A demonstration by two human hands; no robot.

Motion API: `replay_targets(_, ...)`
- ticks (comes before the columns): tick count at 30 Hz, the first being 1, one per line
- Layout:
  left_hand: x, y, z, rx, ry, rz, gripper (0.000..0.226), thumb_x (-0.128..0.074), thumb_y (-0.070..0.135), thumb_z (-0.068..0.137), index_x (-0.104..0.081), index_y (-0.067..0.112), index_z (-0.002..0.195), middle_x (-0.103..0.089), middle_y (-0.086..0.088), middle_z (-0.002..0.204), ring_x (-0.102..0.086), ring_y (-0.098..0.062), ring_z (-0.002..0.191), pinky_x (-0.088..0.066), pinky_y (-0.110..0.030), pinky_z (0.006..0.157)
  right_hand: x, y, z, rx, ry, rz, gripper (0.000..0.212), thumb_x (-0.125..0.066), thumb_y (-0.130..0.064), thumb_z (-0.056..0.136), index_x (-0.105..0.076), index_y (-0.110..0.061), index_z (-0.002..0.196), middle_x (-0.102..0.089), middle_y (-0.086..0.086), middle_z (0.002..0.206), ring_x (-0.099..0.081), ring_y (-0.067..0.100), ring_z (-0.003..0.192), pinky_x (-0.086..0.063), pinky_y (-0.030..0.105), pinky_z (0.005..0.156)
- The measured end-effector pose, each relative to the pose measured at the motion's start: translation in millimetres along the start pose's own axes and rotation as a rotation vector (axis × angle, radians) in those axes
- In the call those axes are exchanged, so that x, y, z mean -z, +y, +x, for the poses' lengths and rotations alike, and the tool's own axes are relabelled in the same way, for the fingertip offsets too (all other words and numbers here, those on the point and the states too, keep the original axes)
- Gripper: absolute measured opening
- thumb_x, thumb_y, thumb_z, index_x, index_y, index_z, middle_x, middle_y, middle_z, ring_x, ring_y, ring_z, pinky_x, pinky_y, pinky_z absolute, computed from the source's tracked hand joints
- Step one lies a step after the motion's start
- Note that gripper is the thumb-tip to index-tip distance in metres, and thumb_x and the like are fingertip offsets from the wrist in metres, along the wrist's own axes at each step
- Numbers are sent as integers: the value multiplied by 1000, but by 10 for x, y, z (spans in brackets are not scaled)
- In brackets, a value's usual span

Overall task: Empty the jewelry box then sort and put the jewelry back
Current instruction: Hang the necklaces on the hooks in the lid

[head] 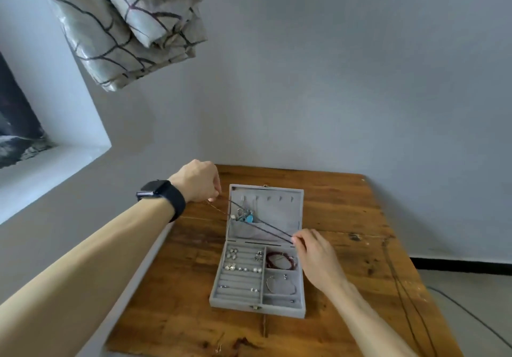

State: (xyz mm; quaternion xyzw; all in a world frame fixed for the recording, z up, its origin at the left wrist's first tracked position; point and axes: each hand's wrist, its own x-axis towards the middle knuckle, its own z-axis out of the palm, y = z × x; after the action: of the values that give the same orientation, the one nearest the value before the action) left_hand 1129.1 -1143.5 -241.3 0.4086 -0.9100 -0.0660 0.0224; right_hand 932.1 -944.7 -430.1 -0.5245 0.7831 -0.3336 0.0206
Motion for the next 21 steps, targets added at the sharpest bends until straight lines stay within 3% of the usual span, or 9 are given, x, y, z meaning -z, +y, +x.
replay_targets(5, 87, -208, 68, 11, 136, -56, 12, -68, 18, 92, -77, 23, 86, -74, 4, 87, -67, -14, 80, -52, -25, 74, -124, 3, 344, 78, 99, -37, 18, -51, -26, 103, -65, -16, 103, -58, -7, 93, -55, 6, 79, -39, 11, 65)
replay_targets(10, 222, -168, 158, -18, 279, -337, 9, -74, 23, 88, -78, 22, 80, -71, 15, 73, -62, 0, 65, -43, -5, 61, -306, -93, 645, 159, 179, -86, 15, -56, -21, 100, -68, -13, 99, -64, -2, 89, -60, 12, 79, -53, 26, 70)
replay_targets(12, 275, -112, 179, -32, 292, -503, 2, -77, 20, 87, -79, 20, 86, -70, 15, 65, -66, -1, 59, -49, -4, 61, -336, -130, 731, 128, 147, -89, 18, -53, -21, 101, -68, -14, 104, -66, -2, 95, -59, 11, 86, -51, 23, 76)
replay_targets(14, 334, -85, 206, -46, 284, -632, 5, -79, 16, 86, -79, 19, 90, -73, 11, 70, -71, -3, 65, -56, -11, 68, -368, -117, 785, 88, 131, -103, 17, -53, -21, 101, -68, -14, 107, -66, -2, 98, -59, 11, 90, -47, 20, 77)
replay_targets(17, 386, -39, 276, -84, 259, -649, 11, -81, 16, 84, -80, 21, 93, -76, 7, 81, -72, -4, 73, -57, -13, 72, -407, -87, 806, 34, 113, -172, 13, -57, -26, 100, -67, -19, 104, -70, -5, 94, -62, 11, 86, -50, 21, 71)
replay_targets(21, 372, 168, 350, -193, 300, -441, 10, -82, 20, 82, -78, 25, 90, -74, 13, 83, -66, 7, 75, -46, -1, 68, -415, -107, 818, 7, 81, -280, 13, -64, -38, 95, -68, -27, 99, -73, -10, 84, -67, 7, 72, -53, 22, 63)
